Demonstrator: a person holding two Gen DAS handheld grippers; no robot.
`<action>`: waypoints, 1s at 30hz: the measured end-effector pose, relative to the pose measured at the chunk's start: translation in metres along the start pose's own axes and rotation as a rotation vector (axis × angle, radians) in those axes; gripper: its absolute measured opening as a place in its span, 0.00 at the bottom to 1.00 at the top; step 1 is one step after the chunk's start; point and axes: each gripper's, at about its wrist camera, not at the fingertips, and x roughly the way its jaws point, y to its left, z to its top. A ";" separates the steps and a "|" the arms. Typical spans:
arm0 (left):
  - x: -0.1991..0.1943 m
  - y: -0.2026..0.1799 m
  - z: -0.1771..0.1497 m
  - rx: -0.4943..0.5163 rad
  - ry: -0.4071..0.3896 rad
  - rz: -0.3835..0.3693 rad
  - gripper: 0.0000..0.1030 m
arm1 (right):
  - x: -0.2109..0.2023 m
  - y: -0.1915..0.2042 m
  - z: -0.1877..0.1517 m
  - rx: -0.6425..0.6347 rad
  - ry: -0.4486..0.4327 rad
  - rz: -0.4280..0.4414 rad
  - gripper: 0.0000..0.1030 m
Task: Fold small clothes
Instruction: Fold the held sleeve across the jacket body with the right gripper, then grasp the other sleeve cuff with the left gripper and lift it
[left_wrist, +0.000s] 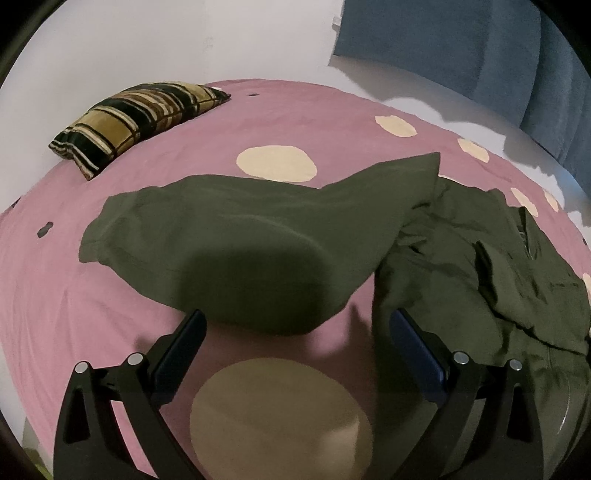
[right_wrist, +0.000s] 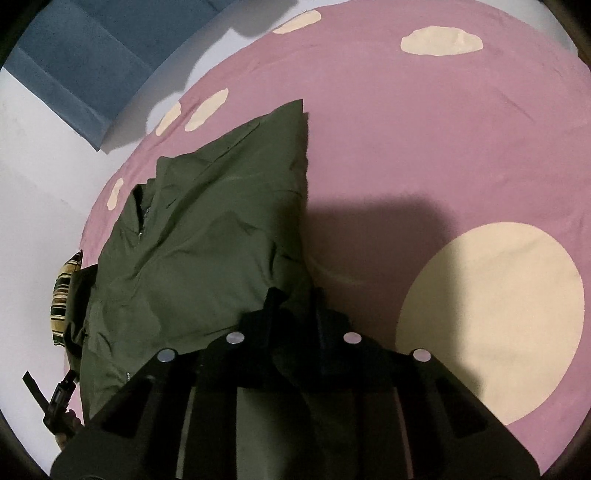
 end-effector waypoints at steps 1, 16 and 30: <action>0.000 0.002 0.000 -0.007 0.002 -0.005 0.96 | -0.001 0.000 0.000 -0.005 -0.002 -0.004 0.16; 0.005 0.125 0.006 -0.347 0.085 -0.150 0.96 | -0.061 0.063 -0.018 -0.156 -0.242 -0.017 0.41; 0.047 0.204 0.033 -0.646 0.021 -0.374 0.95 | -0.041 0.115 -0.043 -0.237 -0.179 0.057 0.46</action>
